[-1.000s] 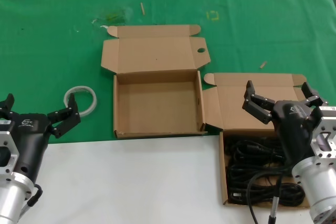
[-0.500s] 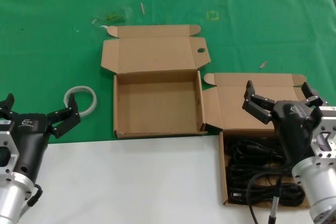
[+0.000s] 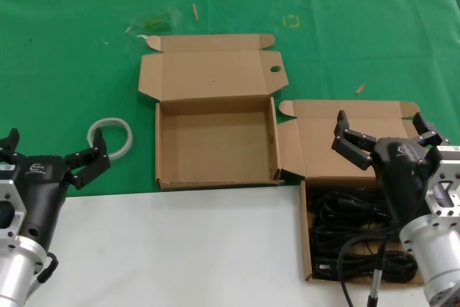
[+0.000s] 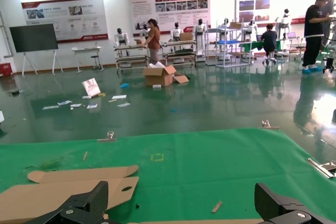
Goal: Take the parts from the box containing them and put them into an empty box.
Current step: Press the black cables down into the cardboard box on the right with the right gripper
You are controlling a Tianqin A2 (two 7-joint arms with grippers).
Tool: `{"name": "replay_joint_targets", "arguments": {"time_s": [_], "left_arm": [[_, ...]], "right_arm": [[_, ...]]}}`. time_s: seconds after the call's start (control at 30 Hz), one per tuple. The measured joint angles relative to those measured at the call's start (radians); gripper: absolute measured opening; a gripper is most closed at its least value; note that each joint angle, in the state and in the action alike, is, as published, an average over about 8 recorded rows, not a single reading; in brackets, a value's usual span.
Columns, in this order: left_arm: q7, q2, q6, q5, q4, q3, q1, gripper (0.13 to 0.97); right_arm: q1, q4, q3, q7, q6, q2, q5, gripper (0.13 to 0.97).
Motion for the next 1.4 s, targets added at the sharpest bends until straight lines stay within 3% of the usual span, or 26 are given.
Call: {"name": "replay_joint_targets", "arguments": {"time_s": [0.83, 1.13, 1.4], "left_arm": [[0.0, 0.0, 0.0, 0.0, 0.0, 0.0, 0.0, 0.965], [0.0, 0.0, 0.0, 0.0, 0.0, 0.0, 0.0, 0.965], [0.0, 0.0, 0.0, 0.0, 0.0, 0.0, 0.0, 0.965]], "right_arm": [[-0.019, 0.013, -0.007, 0.006, 0.004, 0.0, 0.011, 0.966], [-0.079, 0.047, -0.048, 0.008, 0.039, 0.0, 0.056, 0.966], [-0.134, 0.095, -0.135, -0.075, 0.15, 0.0, 0.158, 0.966]]}}
